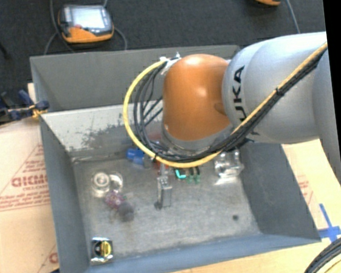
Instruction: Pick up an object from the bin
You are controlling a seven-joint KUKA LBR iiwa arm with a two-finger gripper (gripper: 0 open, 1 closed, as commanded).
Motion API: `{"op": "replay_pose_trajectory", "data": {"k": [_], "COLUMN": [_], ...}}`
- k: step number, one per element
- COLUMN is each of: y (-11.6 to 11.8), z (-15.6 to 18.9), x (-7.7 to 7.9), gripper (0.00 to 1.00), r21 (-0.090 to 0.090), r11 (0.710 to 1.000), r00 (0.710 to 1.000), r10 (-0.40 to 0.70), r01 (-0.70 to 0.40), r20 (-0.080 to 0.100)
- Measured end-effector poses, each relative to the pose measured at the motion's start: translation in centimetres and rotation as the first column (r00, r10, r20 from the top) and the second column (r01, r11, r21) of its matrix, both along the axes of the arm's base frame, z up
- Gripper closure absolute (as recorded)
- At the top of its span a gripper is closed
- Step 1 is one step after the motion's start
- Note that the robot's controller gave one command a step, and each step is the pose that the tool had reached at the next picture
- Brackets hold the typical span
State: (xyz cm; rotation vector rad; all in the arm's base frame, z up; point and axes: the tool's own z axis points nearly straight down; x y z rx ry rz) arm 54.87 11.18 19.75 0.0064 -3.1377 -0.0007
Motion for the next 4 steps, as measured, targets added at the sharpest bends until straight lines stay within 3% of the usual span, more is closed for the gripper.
{"op": "replay_pose_trajectory", "data": {"k": [1, 2, 3, 4], "y": [5.7, 4.3, 7.3, 6.4], "z": [-12.6, -9.6, -9.7, -12.8], "x": [2.2, 3.6, 2.5, 2.4], "gripper": [0.0, 0.0, 0.0, 0.0], "r21": [-0.003, -0.006, -0.005, 0.0], "r11": [0.842, 0.54, 0.216, -0.222], "r00": [0.842, 0.54, 0.215, -0.222], "r10": [0.539, 0.841, 0.976, 0.975], "r01": [-0.539, -0.841, -0.976, -0.975], "r20": [0.012, 0.009, 0.01, 0.005]}}
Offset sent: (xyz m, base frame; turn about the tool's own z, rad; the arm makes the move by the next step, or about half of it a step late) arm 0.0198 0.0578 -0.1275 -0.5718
